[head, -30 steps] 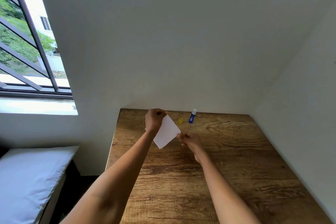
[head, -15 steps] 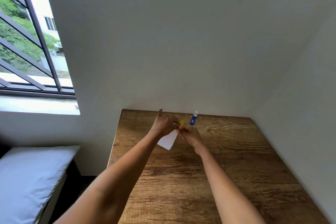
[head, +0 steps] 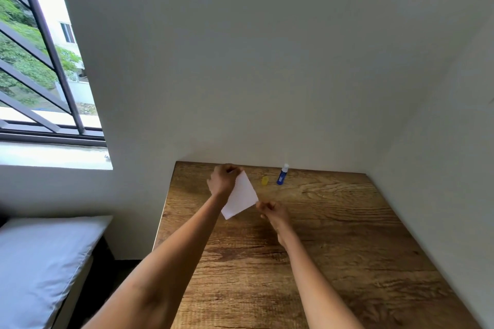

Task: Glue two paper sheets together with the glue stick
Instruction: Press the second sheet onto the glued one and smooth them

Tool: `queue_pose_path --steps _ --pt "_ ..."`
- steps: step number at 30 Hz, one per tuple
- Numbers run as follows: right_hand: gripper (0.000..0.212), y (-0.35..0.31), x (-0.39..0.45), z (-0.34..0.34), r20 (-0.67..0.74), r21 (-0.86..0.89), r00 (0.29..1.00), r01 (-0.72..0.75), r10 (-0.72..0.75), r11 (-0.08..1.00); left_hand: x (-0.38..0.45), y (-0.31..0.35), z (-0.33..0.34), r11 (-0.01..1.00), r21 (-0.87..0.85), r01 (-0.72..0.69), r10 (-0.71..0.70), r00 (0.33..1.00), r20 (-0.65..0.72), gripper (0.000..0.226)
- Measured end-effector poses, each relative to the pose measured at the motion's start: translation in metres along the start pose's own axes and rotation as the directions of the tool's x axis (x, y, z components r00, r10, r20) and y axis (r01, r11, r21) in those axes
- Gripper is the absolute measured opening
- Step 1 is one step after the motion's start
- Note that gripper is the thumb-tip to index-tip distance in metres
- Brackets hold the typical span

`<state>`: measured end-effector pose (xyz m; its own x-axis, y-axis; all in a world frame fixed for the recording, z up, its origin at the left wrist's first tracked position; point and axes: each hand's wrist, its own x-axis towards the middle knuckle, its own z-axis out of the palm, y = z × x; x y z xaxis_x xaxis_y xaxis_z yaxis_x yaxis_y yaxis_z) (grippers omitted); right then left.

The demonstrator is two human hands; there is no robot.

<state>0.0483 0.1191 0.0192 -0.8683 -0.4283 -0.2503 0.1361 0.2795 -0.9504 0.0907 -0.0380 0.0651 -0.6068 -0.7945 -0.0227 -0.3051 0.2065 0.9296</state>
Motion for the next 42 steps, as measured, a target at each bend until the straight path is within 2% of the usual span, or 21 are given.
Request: queue_pose_path --steps 2,5,9,12,15,19,22,25,31,35,39,42 --pt "0.023 0.001 -0.001 0.003 -0.012 0.144 1.000 -0.003 0.005 0.990 -0.001 -0.002 -0.003 0.987 -0.120 0.103 -0.107 0.994 -0.028 0.013" --pt "0.036 -0.001 -0.003 0.014 0.066 0.302 0.998 -0.022 0.002 0.953 -0.003 -0.003 -0.003 0.935 -0.276 0.221 -0.239 0.971 -0.031 0.010" --pt "0.042 -0.004 -0.002 0.033 0.080 0.291 0.997 -0.029 0.006 0.956 -0.009 -0.007 0.004 0.859 -0.397 0.324 -0.373 0.927 -0.050 0.026" --pt "0.031 -0.005 0.000 0.037 -0.018 0.250 0.999 -0.033 0.039 0.968 -0.015 -0.014 0.008 0.904 -0.323 0.279 -0.303 0.953 -0.023 0.031" --pt "0.025 -0.007 0.000 0.033 -0.064 0.246 0.997 -0.021 0.037 0.969 -0.018 -0.025 0.007 0.949 -0.226 0.221 -0.202 0.974 0.104 0.042" --pt "0.026 -0.009 0.000 0.024 -0.137 0.215 0.990 -0.011 0.041 0.977 -0.019 -0.037 0.009 0.973 -0.146 0.179 -0.153 0.973 0.170 0.029" --pt "0.034 -0.009 -0.003 0.019 -0.160 0.179 0.987 0.022 0.007 0.984 -0.025 -0.034 0.013 0.967 -0.175 0.185 -0.159 0.975 0.152 0.018" --pt "0.037 -0.009 -0.002 0.014 -0.147 0.117 0.989 0.043 -0.026 0.992 -0.031 -0.031 0.019 0.957 -0.211 0.196 -0.166 0.974 0.155 0.018" --pt "0.029 -0.004 -0.003 -0.016 -0.200 0.145 0.977 -0.044 0.073 0.988 -0.042 -0.029 0.048 0.970 -0.135 0.202 -0.175 0.966 0.192 0.035" --pt "0.016 0.005 0.003 -0.057 -0.223 0.087 0.974 -0.026 0.045 0.996 -0.047 -0.012 0.084 0.963 -0.144 0.229 -0.194 0.955 0.225 0.037" --pt "0.013 0.014 0.023 -0.116 -0.376 0.091 0.927 0.029 0.007 0.995 -0.046 0.006 0.144 0.999 0.031 0.042 -0.050 0.936 0.349 0.025" --pt "0.018 0.020 0.047 -0.154 -0.479 0.019 0.878 0.010 0.000 1.000 -0.045 0.017 0.183 0.998 0.049 -0.037 0.016 0.929 0.369 0.024"
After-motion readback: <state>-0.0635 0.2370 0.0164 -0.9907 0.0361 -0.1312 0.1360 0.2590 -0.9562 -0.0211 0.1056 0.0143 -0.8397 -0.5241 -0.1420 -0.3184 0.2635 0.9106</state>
